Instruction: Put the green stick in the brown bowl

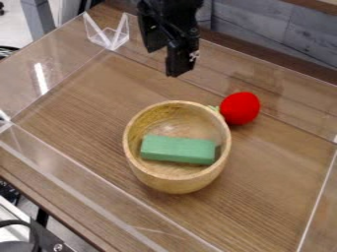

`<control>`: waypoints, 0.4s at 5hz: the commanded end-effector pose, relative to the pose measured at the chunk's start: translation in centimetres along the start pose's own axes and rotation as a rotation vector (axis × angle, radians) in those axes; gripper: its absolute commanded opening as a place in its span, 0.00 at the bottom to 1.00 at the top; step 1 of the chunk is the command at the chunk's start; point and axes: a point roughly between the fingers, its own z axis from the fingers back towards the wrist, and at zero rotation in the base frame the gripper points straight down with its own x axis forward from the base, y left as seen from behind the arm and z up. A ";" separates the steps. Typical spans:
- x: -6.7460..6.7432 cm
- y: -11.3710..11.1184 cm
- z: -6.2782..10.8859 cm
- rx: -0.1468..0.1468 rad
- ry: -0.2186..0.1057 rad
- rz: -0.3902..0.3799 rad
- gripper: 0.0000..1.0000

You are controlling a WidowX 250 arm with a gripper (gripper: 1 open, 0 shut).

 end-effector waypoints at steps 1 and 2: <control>1.8 0.7 1.1 0.027 -0.071 0.018 1.00; 1.5 0.5 0.9 0.027 -0.083 0.053 1.00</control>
